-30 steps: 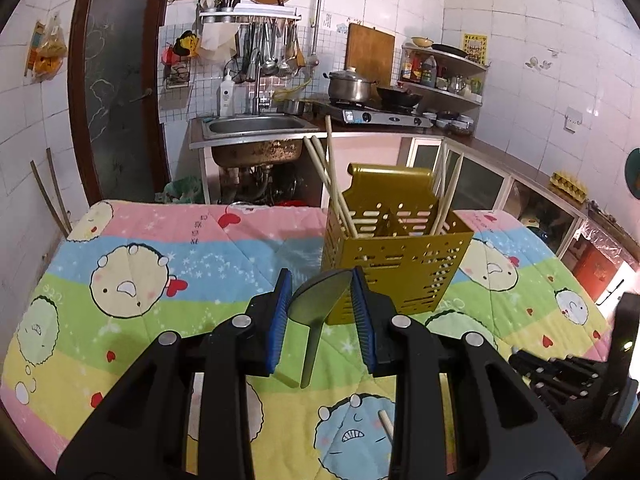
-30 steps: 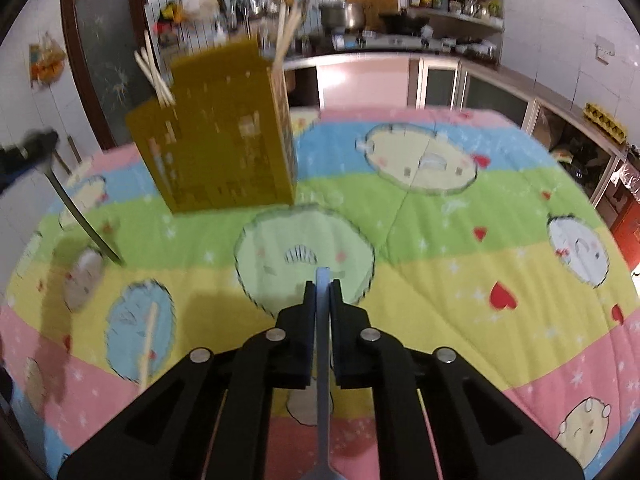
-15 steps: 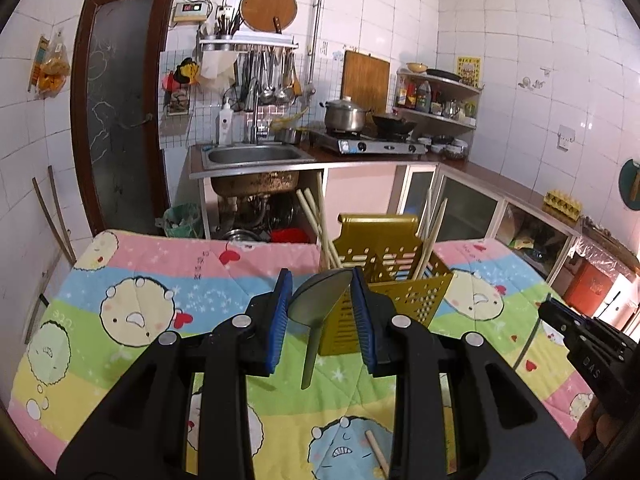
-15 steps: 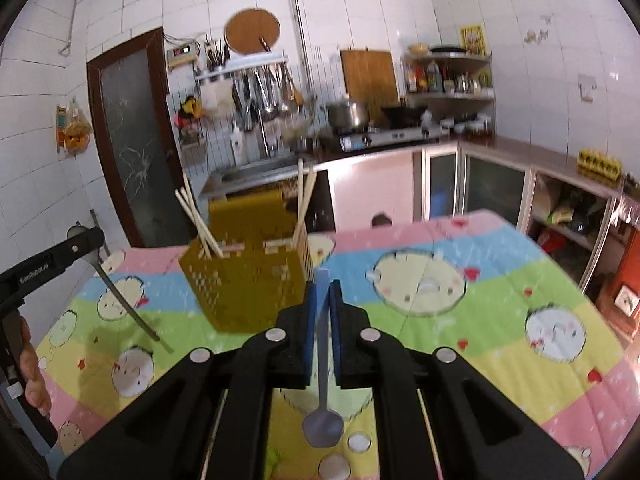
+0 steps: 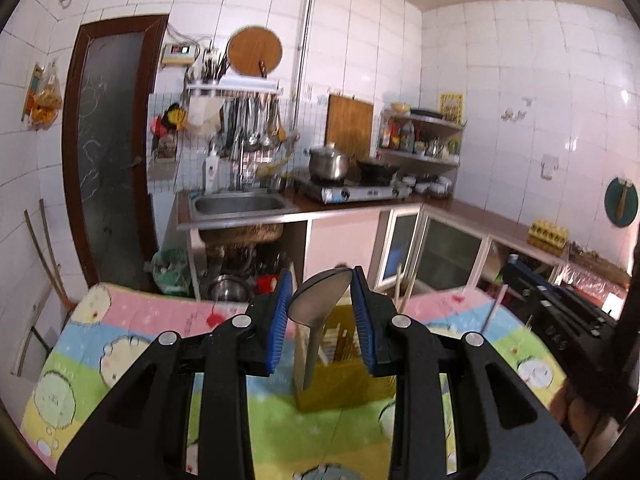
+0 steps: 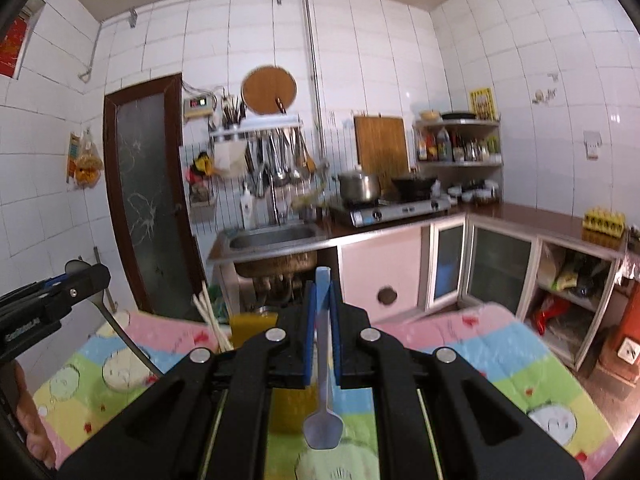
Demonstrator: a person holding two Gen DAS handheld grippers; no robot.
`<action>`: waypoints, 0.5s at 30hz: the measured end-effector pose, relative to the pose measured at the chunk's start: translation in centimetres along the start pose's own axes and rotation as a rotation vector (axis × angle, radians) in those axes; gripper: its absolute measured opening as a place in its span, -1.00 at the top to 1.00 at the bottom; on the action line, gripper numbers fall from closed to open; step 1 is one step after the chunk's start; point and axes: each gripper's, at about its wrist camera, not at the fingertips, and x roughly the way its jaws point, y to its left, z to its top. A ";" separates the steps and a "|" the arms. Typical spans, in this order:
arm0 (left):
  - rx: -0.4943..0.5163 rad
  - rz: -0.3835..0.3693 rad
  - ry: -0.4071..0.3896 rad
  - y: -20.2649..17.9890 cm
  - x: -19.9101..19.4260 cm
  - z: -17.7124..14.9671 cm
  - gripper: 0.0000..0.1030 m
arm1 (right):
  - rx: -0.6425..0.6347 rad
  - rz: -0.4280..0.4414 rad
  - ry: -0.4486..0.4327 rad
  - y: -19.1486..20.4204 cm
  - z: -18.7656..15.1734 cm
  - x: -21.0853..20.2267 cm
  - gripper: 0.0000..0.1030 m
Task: Organize utensils
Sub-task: 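Carry the clear spoon with the left tool to the holder while the right tool carries the grey spoon, then lower the clear spoon into the holder and open the left tool while the right tool releases the grey spoon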
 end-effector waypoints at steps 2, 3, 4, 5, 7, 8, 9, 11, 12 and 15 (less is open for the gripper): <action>0.000 0.000 -0.027 -0.3 0.4 1.2 0.44 | 0.003 0.008 -0.030 0.5 1.2 0.7 0.86; -0.006 -0.001 -0.036 -0.3 0.7 1.7 0.44 | 0.001 0.008 -0.039 0.6 1.6 1.0 0.86; -0.012 -0.006 -0.036 -0.4 1.2 2.0 0.44 | -0.005 0.008 -0.049 1.0 2.2 1.6 0.86; -0.028 -0.020 -0.029 -0.3 2.0 2.4 0.44 | -0.008 0.008 -0.057 1.1 2.6 2.1 0.86; -0.039 -0.021 -0.026 -0.4 3.2 2.7 0.44 | -0.013 0.001 -0.065 1.4 3.1 3.1 0.86; -0.038 -0.018 -0.025 -0.4 3.9 2.6 0.44 | -0.011 0.000 -0.067 1.5 3.2 3.7 0.86; -0.039 -0.020 -0.021 -0.4 4.3 2.6 0.44 | -0.006 -0.002 -0.070 1.5 3.3 4.3 0.86; -0.040 -0.024 0.001 -0.4 5.8 2.2 0.44 | 0.006 -0.001 -0.058 1.4 3.2 5.7 0.86; -0.044 -0.024 0.015 -0.3 6.5 1.8 0.44 | 0.014 0.004 -0.049 1.3 2.9 6.5 0.86; -0.048 -0.024 0.066 -0.1 8.9 0.3 0.44 | 0.023 0.011 -0.020 1.1 1.9 8.3 0.86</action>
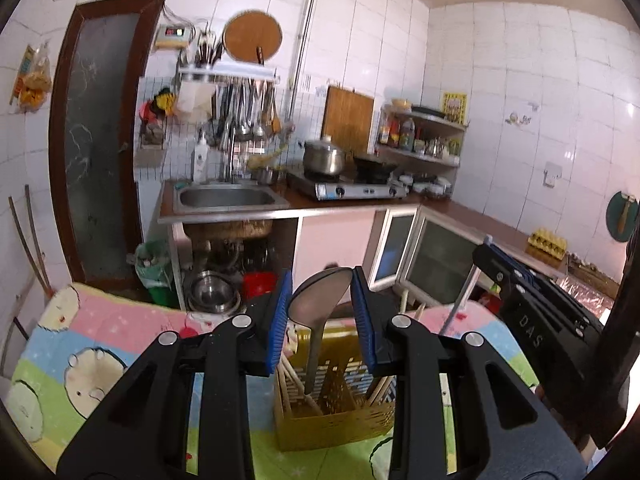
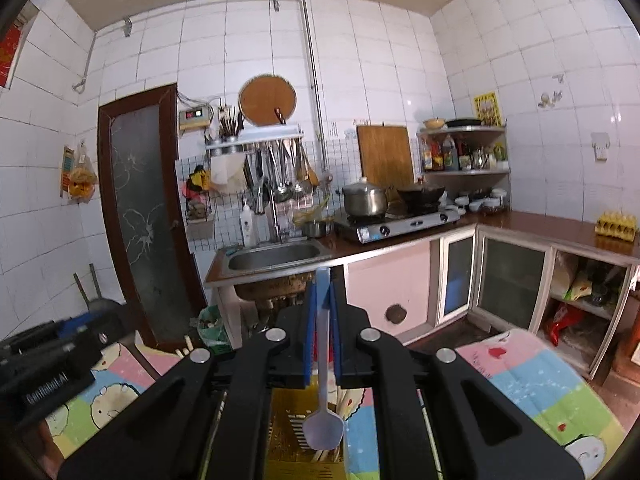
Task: Organize utensils
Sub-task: 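Lower the clear spoon into the holder and open the left tool while the right tool releases the grey spoon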
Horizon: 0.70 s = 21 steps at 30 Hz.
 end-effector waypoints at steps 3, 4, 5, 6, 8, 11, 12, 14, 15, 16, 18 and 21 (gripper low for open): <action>0.015 0.006 0.044 0.2 1.7 -1.4 0.44 | 0.008 0.005 0.046 -0.4 -1.7 1.7 0.86; 0.019 0.011 0.058 0.2 2.3 -2.0 0.44 | 0.016 0.009 0.066 -0.6 -2.4 2.3 0.86; 0.021 0.015 0.069 0.3 2.8 -2.4 0.44 | 0.019 0.008 0.078 -0.7 -2.9 2.6 0.86; 0.021 0.017 0.077 0.5 3.1 -2.8 0.44 | 0.018 0.006 0.088 -0.9 -3.5 2.9 0.86; 0.017 0.028 0.096 1.0 3.8 -3.6 0.44 | 0.008 0.001 0.108 -0.8 -4.3 3.4 0.86; 0.010 0.047 0.121 1.7 4.9 -4.6 0.44 | -0.002 -0.004 0.143 -0.8 -5.4 4.4 0.86; 0.011 0.056 0.134 2.0 5.4 -5.1 0.44 | -0.003 -0.006 0.151 -0.8 -5.7 4.6 0.86; 0.018 0.077 0.142 2.4 6.0 -5.5 0.44 | -0.006 -0.015 0.165 -0.9 -6.4 4.9 0.86; 0.023 0.085 0.145 2.6 6.2 -5.8 0.44 | -0.012 -0.019 0.177 -1.0 -6.7 5.1 0.86; 0.026 0.095 0.151 2.8 6.5 -6.1 0.46 | -0.017 -0.022 0.187 -0.9 -7.0 5.4 0.86; 0.027 0.111 0.161 3.2 7.0 -6.3 0.46 | -0.026 -0.029 0.206 -0.9 -7.4 5.8 0.86; 0.022 0.125 0.180 4.0 7.4 -6.6 0.46 | -0.029 -0.038 0.239 -1.2 -8.0 6.3 0.85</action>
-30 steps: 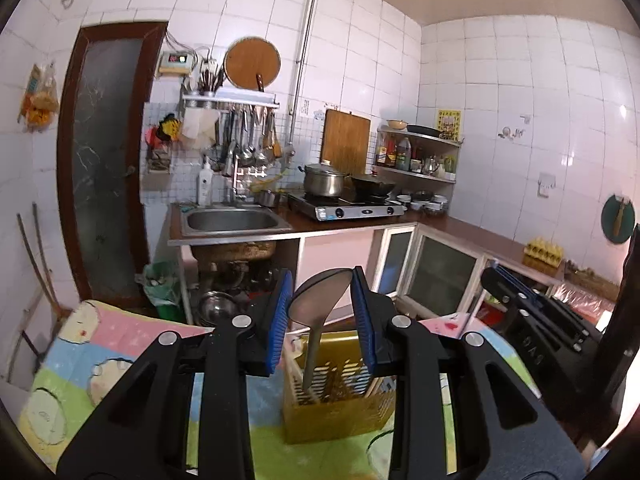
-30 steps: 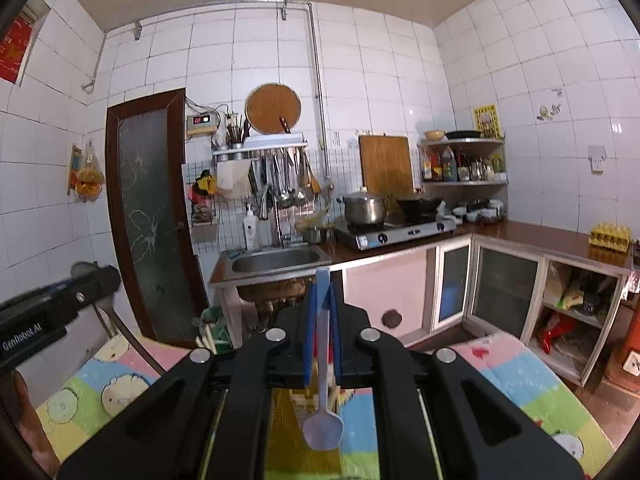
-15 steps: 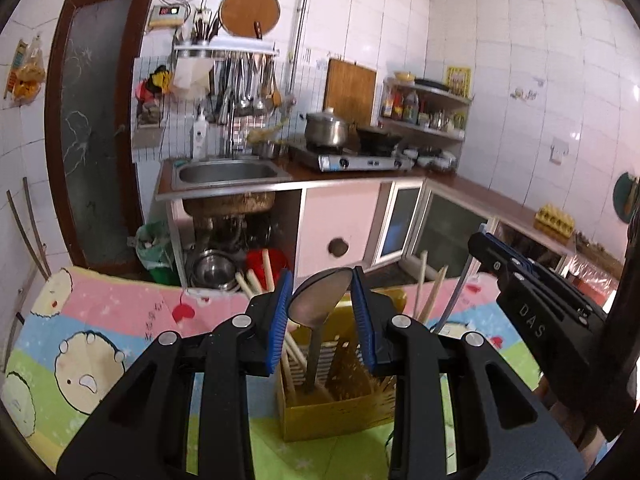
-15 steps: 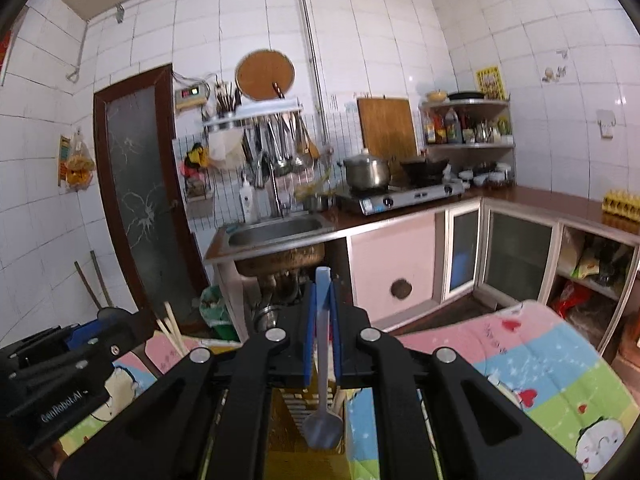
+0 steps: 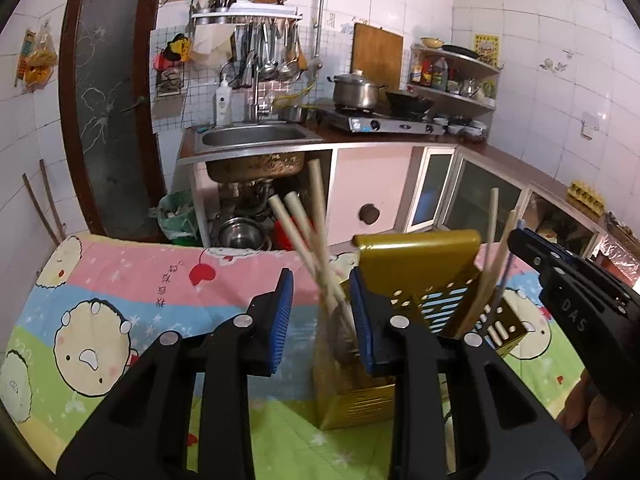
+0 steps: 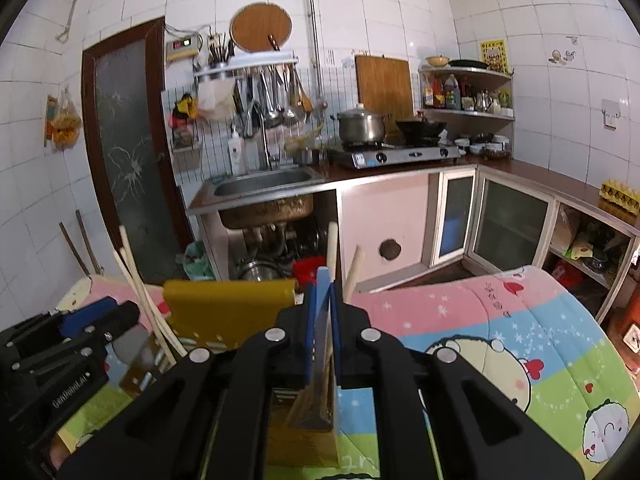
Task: Organize utensils
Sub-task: 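Lower the clear spoon into the holder and open the left tool while the right tool releases the grey spoon, then move both open tools back over the green fork and wooden chopstick on the quilt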
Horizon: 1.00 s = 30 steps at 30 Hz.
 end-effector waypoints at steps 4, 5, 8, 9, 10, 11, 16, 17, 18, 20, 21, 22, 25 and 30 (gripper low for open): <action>-0.004 0.008 0.002 0.5 -1.2 0.0 0.42 | -0.012 0.002 0.038 -0.3 -0.3 -0.1 0.84; -0.004 0.008 -0.002 0.5 -1.8 0.1 0.28 | -0.013 -0.002 0.040 -0.4 -0.2 -0.3 0.83; 0.007 0.024 -0.037 0.5 -4.1 0.5 -0.29 | -0.001 -0.019 0.030 -0.8 0.0 -1.9 0.06; 0.012 0.032 -0.050 0.5 -5.0 0.5 -0.46 | 0.002 -0.027 0.017 -1.0 0.1 -2.6 -0.06; 0.015 0.042 -0.068 0.6 -6.1 0.5 -0.52 | 0.000 -0.034 0.009 -1.0 0.1 -3.2 -0.08; 0.014 0.049 -0.076 0.8 -6.7 0.5 -0.64 | -0.008 -0.040 0.009 -1.1 0.1 -4.0 -0.08; -0.020 0.082 -0.054 2.2 -9.3 -1.3 -0.90 | -0.016 -0.073 0.044 -1.6 -1.7 -7.8 -0.21; -0.024 0.085 -0.045 2.4 -9.4 -1.8 -0.90 | -0.017 -0.079 0.052 -1.5 -2.3 -8.5 -0.27; -0.021 0.087 -0.029 2.6 -9.6 -2.7 -0.90 | -0.018 -0.084 0.060 -1.5 -2.8 -9.2 -0.29; -0.010 0.100 0.004 2.7 -9.7 -4.3 -0.90 | -0.026 -0.088 0.087 -1.4 -4.6 -10.5 -0.34; -0.002 0.103 0.019 2.6 -9.7 -5.1 -0.90 | -0.033 -0.094 0.100 -1.3 -5.6 -11.1 -0.35; 0.008 0.105 0.041 2.6 -9.7 -6.2 -0.90 | -0.038 -0.098 0.112 -1.2 -6.3 -11.3 -0.36; 0.027 0.115 0.080 2.4 -9.6 -8.6 -0.90 | -0.039 -0.100 0.162 -1.0 -9.0 -11.9 -0.38; 0.065 0.129 0.165 2.6 -8.9 -13.3 -0.90 | -0.006 -0.104 0.266 -1.1 -13.6 -11.7 -0.38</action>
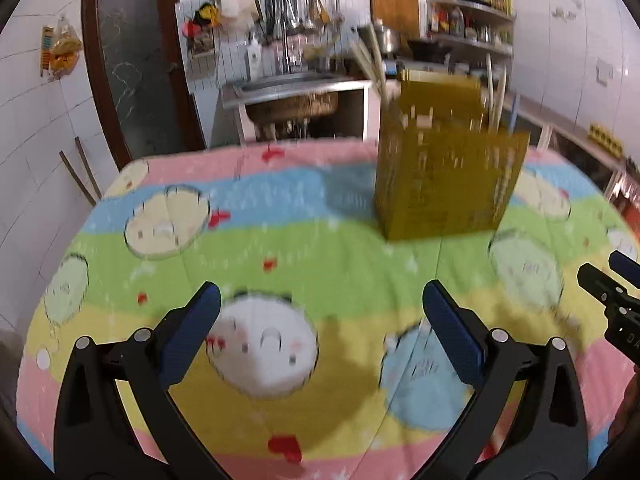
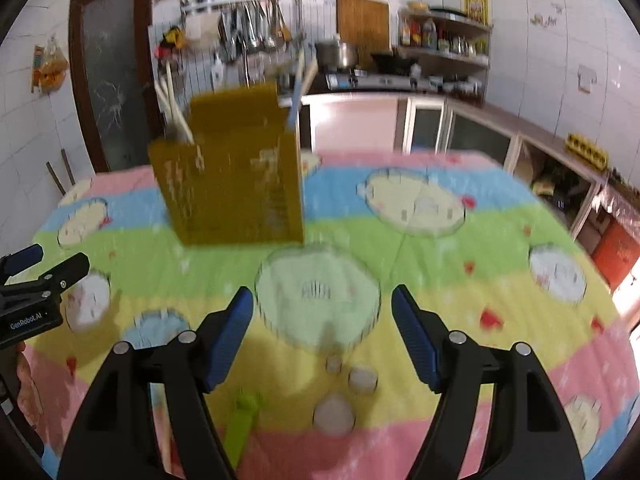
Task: Organize utensils
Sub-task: 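Move both open tools back over the green fork and wooden chopstick on the quilt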
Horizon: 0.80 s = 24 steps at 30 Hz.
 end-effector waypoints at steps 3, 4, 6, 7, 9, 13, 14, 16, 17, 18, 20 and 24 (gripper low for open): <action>-0.013 -0.006 0.031 0.3 0.5 -2.2 -0.90 | 0.016 0.003 0.043 0.1 -2.0 0.5 -0.38; -0.017 -0.005 0.041 0.5 0.6 -2.8 -0.90 | 0.021 0.007 0.057 0.2 -2.6 0.5 -0.38; -0.025 -0.003 0.050 0.7 0.8 -3.8 -0.90 | 0.022 0.009 0.068 0.5 -3.5 0.5 -0.38; -0.030 -0.002 0.054 0.8 0.9 -4.2 -0.90 | 0.022 0.007 0.073 0.7 -3.8 0.4 -0.38; -0.038 -0.014 0.075 1.0 1.2 -5.1 -0.90 | 0.019 0.007 0.085 1.2 -4.4 0.4 -0.38; -0.034 0.007 0.123 1.1 2.1 -6.2 -0.90 | 0.004 0.000 0.119 2.1 -5.4 0.7 -0.38; -0.038 0.012 0.133 1.1 2.3 -6.3 -0.90 | 0.002 -0.004 0.129 2.3 -5.6 0.7 -0.38; -0.041 0.036 0.161 1.2 2.7 -6.5 -0.90 | -0.001 -0.008 0.143 2.6 -6.0 0.8 -0.38; -0.040 0.049 0.173 1.2 3.0 -6.6 -0.90 | -0.001 -0.014 0.152 2.7 -6.2 0.9 -0.38; -0.037 0.060 0.190 1.1 3.3 -6.7 -0.90 | 0.001 -0.016 0.157 2.8 -6.3 1.1 -0.38; -0.036 0.059 0.205 1.1 3.6 -6.9 -0.90 | 0.019 -0.005 0.179 2.8 -6.5 1.5 -0.39; -0.056 0.036 0.216 1.6 3.8 -7.0 -0.91 | -0.015 -0.054 0.213 3.7 -6.8 2.3 -0.48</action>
